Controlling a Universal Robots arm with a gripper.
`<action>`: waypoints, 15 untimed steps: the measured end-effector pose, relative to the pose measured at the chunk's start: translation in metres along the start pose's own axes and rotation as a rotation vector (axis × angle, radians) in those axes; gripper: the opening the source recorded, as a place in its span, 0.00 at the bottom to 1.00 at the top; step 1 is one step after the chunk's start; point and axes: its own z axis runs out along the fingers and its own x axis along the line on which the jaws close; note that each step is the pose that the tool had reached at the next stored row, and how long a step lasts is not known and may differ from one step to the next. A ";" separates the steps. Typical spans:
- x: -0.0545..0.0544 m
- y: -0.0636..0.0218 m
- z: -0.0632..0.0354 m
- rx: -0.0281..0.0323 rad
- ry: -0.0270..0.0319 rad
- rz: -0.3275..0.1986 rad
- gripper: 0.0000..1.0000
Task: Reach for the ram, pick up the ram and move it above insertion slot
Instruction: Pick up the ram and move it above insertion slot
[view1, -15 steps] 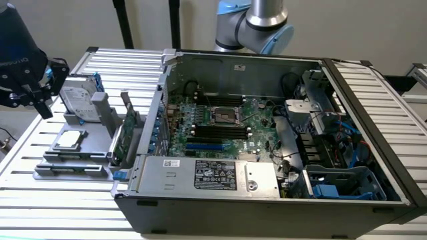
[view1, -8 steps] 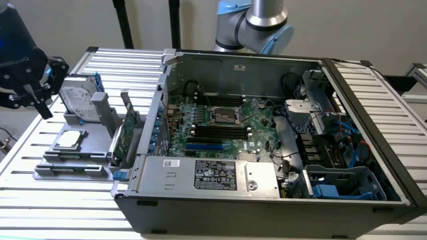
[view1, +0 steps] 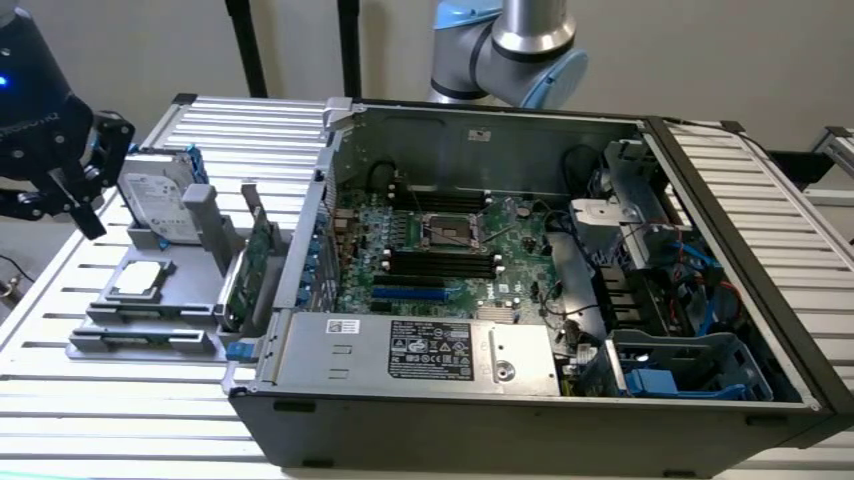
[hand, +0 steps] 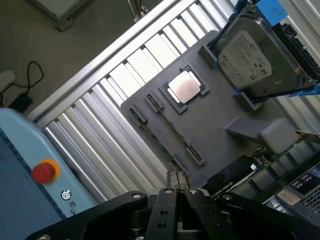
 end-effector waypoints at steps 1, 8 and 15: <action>0.000 0.0000 0.0001 0.0003 0.0007 -0.018 0.11; 0.000 0.0000 0.0006 0.0026 0.0052 -0.145 0.11; 0.000 -0.0001 0.0016 0.0049 0.0100 -0.272 0.11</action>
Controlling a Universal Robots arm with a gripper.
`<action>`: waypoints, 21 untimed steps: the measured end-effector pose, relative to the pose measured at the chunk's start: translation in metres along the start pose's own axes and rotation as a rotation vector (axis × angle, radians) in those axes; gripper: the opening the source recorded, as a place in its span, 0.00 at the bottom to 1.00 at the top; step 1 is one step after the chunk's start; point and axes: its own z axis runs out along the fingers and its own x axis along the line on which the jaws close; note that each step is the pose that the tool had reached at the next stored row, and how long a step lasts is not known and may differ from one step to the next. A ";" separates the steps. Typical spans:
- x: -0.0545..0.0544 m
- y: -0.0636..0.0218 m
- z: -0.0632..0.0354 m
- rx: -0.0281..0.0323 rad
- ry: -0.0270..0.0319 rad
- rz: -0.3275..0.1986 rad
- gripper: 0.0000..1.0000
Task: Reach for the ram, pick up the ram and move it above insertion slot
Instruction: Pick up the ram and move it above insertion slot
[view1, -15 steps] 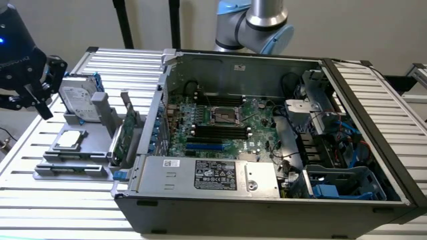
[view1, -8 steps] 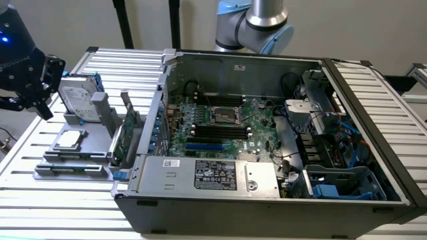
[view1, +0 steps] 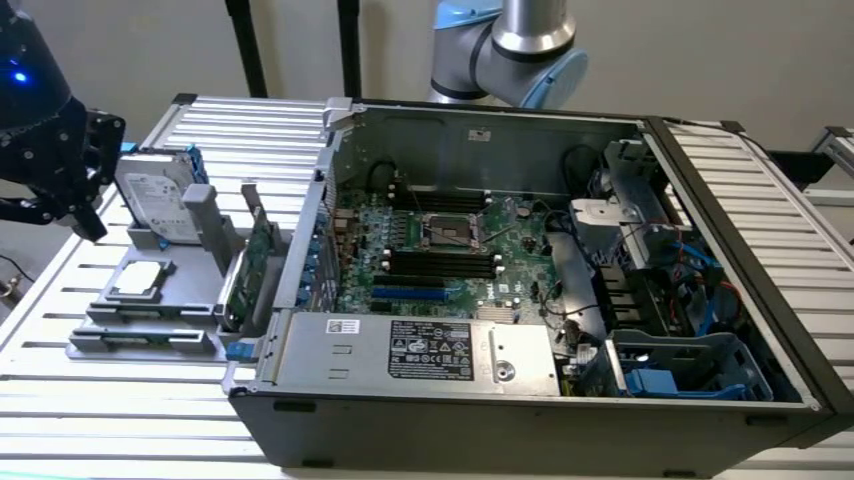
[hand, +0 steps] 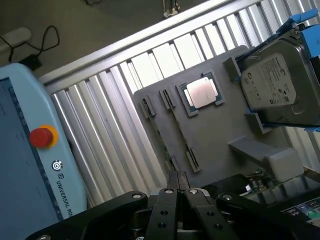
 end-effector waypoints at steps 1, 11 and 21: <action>0.000 0.0000 0.0002 0.0003 0.0006 -0.018 0.11; 0.000 0.0000 0.0035 0.0024 0.0031 -0.198 0.11; 0.001 0.0019 0.0077 0.0023 0.0011 -0.229 0.30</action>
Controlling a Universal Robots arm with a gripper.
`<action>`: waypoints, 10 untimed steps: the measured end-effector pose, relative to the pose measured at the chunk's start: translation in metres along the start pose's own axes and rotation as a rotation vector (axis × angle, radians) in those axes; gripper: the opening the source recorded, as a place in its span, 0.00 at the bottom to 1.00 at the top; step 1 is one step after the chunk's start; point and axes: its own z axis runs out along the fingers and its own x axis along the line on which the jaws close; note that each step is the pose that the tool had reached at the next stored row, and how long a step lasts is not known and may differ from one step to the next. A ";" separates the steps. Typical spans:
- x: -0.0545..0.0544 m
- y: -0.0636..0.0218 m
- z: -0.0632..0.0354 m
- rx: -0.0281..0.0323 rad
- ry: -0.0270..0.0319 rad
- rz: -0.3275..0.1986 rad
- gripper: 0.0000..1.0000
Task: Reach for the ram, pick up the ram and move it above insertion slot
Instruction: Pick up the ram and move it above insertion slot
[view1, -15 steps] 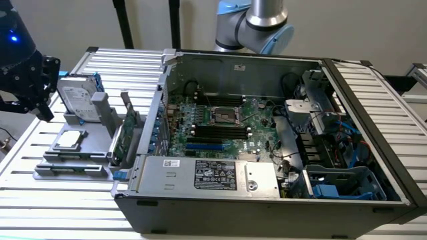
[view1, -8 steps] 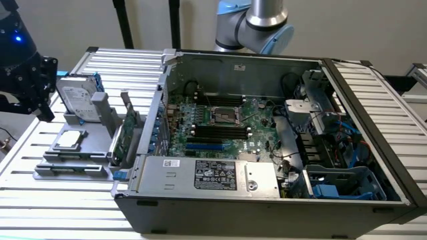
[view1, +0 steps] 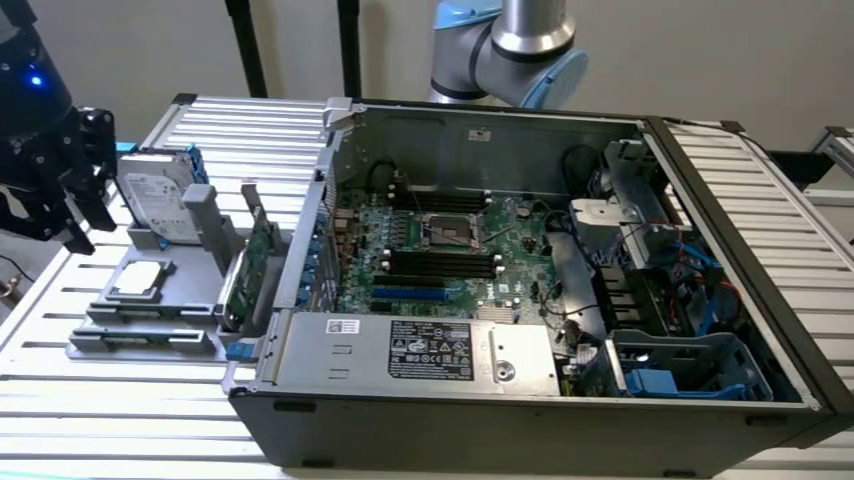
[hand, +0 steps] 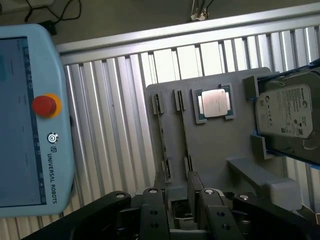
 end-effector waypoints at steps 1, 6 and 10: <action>0.000 0.0003 0.0018 0.0000 0.0000 0.000 0.36; 0.002 0.0014 0.0109 0.0000 -0.0004 -0.001 0.36; 0.004 0.0017 0.0183 0.0000 -0.0007 -0.001 0.36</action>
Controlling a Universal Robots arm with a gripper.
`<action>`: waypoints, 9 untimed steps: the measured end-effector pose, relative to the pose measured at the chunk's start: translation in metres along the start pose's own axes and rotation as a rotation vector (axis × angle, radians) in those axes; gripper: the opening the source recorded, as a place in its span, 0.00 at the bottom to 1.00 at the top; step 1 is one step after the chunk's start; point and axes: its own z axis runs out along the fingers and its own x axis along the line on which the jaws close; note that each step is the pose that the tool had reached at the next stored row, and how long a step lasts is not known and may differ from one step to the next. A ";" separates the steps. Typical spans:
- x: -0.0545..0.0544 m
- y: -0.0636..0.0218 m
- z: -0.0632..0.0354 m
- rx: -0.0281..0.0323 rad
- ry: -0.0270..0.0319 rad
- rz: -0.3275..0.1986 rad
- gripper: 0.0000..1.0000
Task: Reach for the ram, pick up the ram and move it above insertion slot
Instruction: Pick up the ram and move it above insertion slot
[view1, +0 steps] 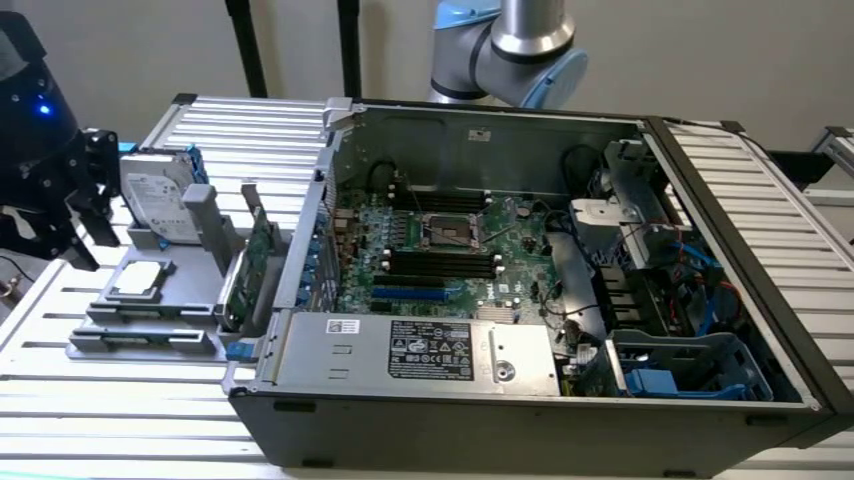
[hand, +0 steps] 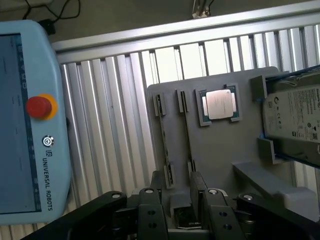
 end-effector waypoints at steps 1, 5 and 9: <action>0.001 -0.0001 0.0019 0.0001 -0.0001 0.000 0.36; 0.004 -0.0006 0.0090 -0.0001 -0.0004 -0.002 0.36; 0.006 -0.0010 0.0164 0.0000 -0.0009 -0.003 0.36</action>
